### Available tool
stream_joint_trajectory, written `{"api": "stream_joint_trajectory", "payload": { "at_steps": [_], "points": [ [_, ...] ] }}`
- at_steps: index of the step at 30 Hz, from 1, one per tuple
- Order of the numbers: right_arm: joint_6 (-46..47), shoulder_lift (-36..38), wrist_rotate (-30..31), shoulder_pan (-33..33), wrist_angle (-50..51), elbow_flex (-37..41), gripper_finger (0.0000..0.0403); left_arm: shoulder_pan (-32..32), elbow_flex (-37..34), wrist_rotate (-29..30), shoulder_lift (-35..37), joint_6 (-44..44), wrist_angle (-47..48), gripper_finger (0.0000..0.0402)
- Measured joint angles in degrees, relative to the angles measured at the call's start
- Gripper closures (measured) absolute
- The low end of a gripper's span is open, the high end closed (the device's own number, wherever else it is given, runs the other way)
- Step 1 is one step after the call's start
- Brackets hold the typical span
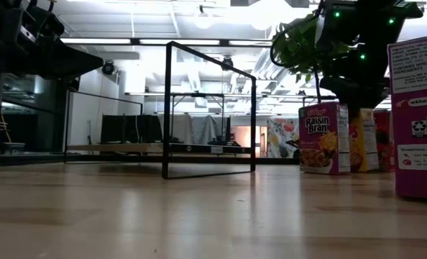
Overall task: Stack cereal on shelf
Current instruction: Put the top yellow cereal box on the shelf
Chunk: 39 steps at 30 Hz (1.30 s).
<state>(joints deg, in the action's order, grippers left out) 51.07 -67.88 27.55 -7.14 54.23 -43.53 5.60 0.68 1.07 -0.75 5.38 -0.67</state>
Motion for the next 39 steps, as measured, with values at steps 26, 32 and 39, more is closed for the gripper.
{"api": "stream_joint_trajectory", "payload": {
  "at_steps": [26, 32, 39],
  "points": [
    [-39.11, -6.55, -5.21, 0.0, -39.46, -20.24, 0.0312, -0.01, 0.0, 0.04, 0.02, 0.0, 0.0, 0.0398],
    [-36.52, -16.45, -9.49, 1.02, -34.43, -28.19, 0.0313, -0.01, 0.0, 0.7, 0.0, 0.0, -0.02, 0.0398],
    [-33.63, -28.95, -8.57, 1.66, -18.7, -44.86, 0.0313, -0.01, 0.0, 0.89, 0.02, -0.01, -0.03, 0.0398]
  ]
}}
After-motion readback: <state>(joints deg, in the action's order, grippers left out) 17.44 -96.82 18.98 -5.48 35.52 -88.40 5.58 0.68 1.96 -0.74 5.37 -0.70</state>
